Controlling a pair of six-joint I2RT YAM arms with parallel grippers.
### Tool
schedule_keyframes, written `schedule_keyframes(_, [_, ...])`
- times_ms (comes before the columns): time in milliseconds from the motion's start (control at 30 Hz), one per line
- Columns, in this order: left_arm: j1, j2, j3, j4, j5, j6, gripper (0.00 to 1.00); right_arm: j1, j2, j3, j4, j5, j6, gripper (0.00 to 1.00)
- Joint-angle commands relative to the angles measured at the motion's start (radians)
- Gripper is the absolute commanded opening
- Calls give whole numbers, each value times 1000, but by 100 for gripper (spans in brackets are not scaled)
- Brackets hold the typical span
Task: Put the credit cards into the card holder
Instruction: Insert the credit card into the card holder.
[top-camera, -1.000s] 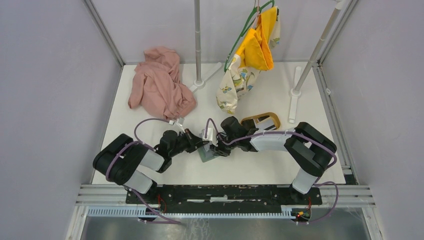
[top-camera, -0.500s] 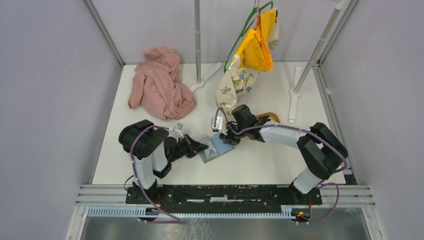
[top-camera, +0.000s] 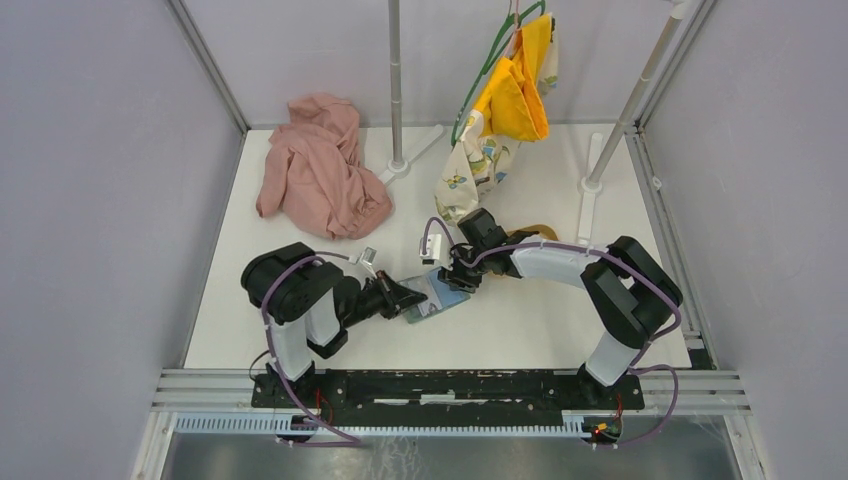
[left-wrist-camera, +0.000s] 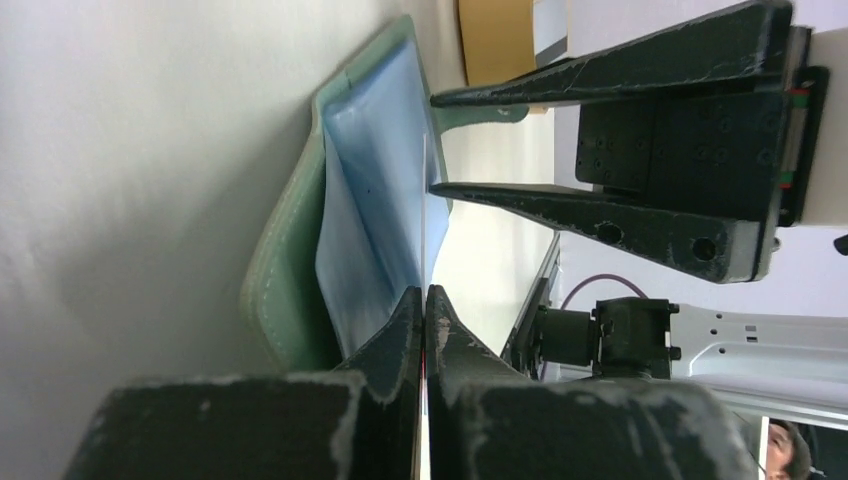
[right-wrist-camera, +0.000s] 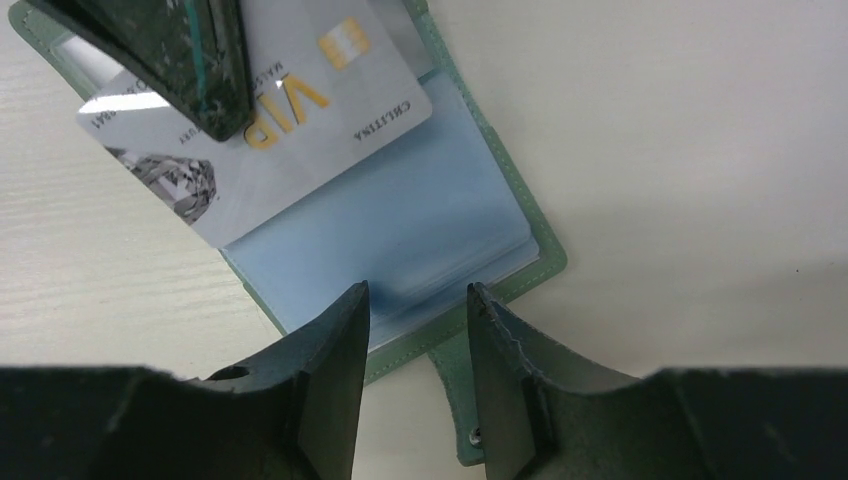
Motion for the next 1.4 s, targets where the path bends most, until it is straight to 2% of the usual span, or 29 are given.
schedule_keyframes(0, [-38, 70, 16, 118, -50, -92, 2, -3, 25, 32, -39, -9, 0, 46])
schedule_keyframes(167, [-48, 156, -21, 236, -116, -143, 2, -2, 28, 30, -38, -14, 7, 46])
schedule_keyframes(333, [-53, 142, -44, 237, -168, -142, 2, -3, 30, 30, -38, -11, 14, 46])
schedule_keyframes(633, [-51, 137, -81, 238, -177, -171, 2, -4, 30, 30, -38, -9, 17, 45])
schedule_keyframes(833, [-50, 183, -45, 238, -144, -181, 2, -3, 25, 30, -40, -8, 18, 45])
schedule_keyframes(1133, [-14, 134, -62, 233, -114, -94, 2, -2, 30, 32, -44, -8, 17, 45])
schedule_keyframes(1367, [-11, 49, -50, 144, -70, -21, 2, -3, 35, 35, -47, -4, 16, 45])
